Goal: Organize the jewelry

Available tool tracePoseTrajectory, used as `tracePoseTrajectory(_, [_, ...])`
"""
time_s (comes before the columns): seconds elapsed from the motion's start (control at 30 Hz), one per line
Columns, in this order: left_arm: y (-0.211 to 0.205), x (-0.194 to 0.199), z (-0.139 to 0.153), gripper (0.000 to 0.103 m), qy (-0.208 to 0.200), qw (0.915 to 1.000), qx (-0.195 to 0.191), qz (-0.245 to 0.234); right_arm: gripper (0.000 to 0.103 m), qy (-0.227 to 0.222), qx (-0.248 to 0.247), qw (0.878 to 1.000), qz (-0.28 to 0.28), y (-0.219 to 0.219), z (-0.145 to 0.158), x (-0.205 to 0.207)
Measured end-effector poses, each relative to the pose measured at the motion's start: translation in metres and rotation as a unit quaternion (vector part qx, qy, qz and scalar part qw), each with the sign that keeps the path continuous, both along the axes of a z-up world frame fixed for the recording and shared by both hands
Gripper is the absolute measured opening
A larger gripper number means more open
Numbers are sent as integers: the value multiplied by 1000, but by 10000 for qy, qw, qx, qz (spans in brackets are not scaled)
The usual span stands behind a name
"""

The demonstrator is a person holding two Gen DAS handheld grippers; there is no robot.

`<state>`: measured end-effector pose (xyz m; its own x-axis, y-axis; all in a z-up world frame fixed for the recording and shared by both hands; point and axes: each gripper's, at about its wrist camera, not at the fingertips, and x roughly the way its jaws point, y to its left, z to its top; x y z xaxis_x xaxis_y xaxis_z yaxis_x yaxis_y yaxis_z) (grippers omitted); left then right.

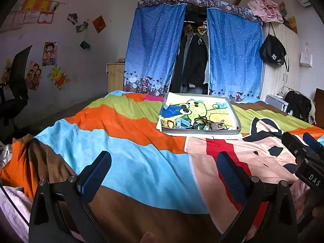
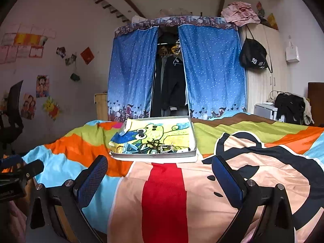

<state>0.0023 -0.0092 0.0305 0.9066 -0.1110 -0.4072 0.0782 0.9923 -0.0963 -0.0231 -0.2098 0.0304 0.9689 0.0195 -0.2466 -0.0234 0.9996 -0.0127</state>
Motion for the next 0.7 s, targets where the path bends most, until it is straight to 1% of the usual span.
tracePoseTrajectory(0.17, [3,2,-3,102,52,10000,2,32,103,52,-59,10000,9,2,-2,2])
tracePoseTrajectory(0.7, [4,2,-4,102,28,10000,35,4,103,125,-89,9999,15,3,-4,5])
